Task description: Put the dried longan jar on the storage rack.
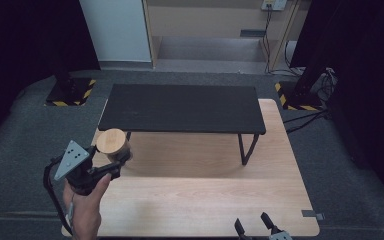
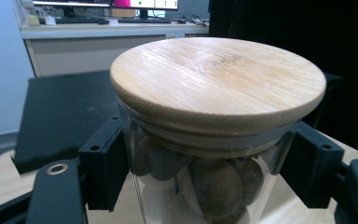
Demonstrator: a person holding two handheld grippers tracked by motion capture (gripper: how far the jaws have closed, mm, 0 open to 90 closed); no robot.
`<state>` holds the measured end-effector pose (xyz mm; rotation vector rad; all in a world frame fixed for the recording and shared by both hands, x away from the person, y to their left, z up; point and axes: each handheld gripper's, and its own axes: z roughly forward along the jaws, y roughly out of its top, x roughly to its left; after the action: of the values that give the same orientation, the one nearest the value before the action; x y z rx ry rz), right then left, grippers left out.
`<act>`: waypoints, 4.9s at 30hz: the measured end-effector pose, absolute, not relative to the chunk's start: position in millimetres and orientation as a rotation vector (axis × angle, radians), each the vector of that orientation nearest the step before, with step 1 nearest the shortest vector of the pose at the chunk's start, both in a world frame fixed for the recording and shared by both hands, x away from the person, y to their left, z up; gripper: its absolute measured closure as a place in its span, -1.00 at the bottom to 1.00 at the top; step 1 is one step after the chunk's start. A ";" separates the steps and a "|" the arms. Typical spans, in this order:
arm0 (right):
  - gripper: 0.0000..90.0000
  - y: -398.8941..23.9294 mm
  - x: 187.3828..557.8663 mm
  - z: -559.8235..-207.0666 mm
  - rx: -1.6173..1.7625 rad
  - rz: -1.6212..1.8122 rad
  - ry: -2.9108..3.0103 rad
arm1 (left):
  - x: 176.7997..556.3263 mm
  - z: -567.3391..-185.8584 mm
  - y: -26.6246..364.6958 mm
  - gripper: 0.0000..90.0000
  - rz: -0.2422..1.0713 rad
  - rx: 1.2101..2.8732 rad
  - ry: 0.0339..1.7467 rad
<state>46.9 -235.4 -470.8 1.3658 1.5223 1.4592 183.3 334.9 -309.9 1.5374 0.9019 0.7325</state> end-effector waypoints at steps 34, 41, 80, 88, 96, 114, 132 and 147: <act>-0.79 -236.9 49.0 -466.5 1.388 1.427 1.481 | 295.6 -285.0 331.6 -0.46 0.802 1.552 1.003; -0.79 -237.3 50.0 -466.8 1.397 1.417 1.476 | 313.5 -289.7 330.0 -0.46 0.786 1.568 1.030; -0.80 -236.3 54.4 -466.9 1.405 1.414 1.489 | 318.5 -300.3 320.2 -0.90 0.858 1.536 1.043; -0.81 -236.0 54.4 -465.8 1.403 1.417 1.491 | 313.7 -298.1 321.9 -0.91 0.857 1.542 1.037; -0.81 -234.5 54.6 -464.6 1.395 1.419 1.496 | 305.9 -301.1 326.4 -0.91 0.854 1.525 1.029; -0.81 -232.3 54.1 -462.1 1.381 1.423 1.499 | 270.7 -303.9 331.1 -0.91 0.860 1.493 0.986; -0.81 -232.2 54.8 -463.7 1.374 1.431 1.507 | 224.2 -329.7 337.1 -0.91 0.839 1.471 0.986; -0.81 -230.6 55.2 -463.6 1.369 1.434 1.520 | 185.6 -364.3 339.0 -0.90 0.809 1.452 0.997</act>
<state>55.2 -230.6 -463.6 1.3686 1.5196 1.4339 185.6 339.0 -364.3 1.4518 0.9969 0.8090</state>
